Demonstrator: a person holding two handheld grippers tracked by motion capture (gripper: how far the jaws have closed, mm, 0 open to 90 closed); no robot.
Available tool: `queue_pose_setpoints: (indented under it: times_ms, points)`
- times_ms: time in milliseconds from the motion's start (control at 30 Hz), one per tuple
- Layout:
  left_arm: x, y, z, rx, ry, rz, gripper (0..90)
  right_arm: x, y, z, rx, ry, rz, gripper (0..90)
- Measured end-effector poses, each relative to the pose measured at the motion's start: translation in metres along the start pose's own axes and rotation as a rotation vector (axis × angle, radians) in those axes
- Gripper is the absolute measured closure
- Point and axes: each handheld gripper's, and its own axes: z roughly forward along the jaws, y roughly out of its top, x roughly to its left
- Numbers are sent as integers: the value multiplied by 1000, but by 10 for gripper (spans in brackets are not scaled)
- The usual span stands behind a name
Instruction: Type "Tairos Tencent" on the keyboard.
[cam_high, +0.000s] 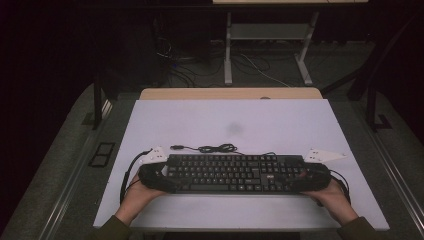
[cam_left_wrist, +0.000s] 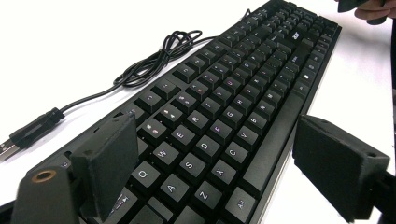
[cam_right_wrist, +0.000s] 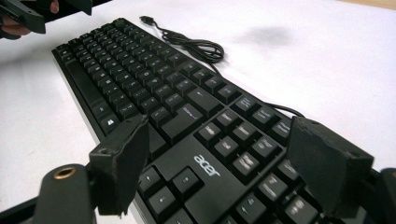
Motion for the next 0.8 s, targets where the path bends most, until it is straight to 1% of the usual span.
queue_pose_setpoints:
  times_ms: [167,267,367,433,500,800]
  points:
    - [-1,0,0,3,11,-4,99,-3,-5,-8,-6,-9,10,206]
    - [-1,0,1,14,14,1,49,-5,-9,-12,-5,-16,17,206]
    - [-1,0,3,24,21,-3,0,-6,-13,-15,-4,-22,23,206]
    - [-1,0,3,24,31,-2,0,-7,-15,-17,0,-21,23,206]
    - [0,0,2,17,31,-11,0,-7,-15,-17,1,-24,26,206]
    - [1,0,0,12,41,-7,0,-7,-16,-16,3,-23,28,206]
